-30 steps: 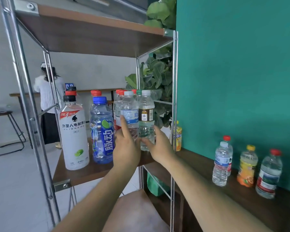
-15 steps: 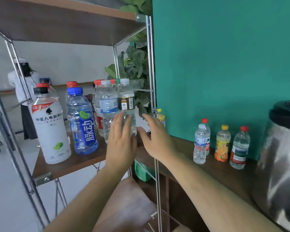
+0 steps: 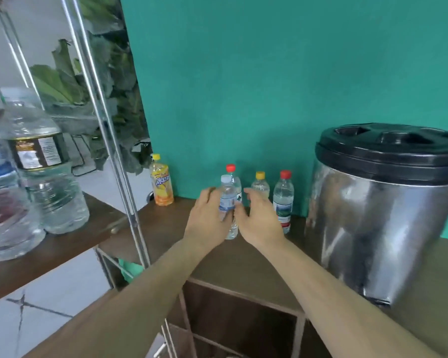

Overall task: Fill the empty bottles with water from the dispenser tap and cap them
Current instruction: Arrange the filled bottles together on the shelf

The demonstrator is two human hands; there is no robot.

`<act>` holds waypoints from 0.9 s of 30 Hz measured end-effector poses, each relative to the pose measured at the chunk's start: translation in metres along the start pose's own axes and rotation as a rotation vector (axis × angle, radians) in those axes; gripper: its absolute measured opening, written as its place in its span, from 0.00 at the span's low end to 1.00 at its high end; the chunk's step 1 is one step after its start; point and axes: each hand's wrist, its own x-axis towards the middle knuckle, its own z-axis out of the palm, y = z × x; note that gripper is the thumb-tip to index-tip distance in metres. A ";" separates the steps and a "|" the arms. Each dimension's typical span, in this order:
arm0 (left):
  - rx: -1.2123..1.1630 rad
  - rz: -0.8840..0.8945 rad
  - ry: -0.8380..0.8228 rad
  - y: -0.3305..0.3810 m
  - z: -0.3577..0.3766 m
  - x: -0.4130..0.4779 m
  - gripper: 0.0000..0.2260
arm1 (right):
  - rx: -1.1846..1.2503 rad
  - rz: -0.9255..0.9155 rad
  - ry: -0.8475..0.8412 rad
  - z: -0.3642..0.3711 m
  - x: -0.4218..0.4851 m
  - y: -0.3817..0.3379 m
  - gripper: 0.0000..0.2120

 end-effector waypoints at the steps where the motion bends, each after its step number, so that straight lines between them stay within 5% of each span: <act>1: -0.037 -0.055 -0.011 -0.007 0.012 0.014 0.24 | -0.029 0.048 0.039 0.005 0.011 0.010 0.19; 8: -0.260 -0.443 -0.036 -0.060 0.103 0.071 0.47 | -0.021 0.561 0.353 0.047 0.062 0.111 0.42; 11: -0.525 -0.564 -0.068 -0.079 0.131 0.082 0.41 | -0.041 0.593 0.377 0.062 0.075 0.145 0.47; 18: -0.549 -0.536 -0.101 -0.096 0.143 0.086 0.29 | 0.051 0.608 0.509 0.085 0.080 0.168 0.29; 27: -0.487 -0.431 -0.073 -0.066 0.082 -0.006 0.28 | 0.213 0.380 0.361 0.053 -0.017 0.093 0.24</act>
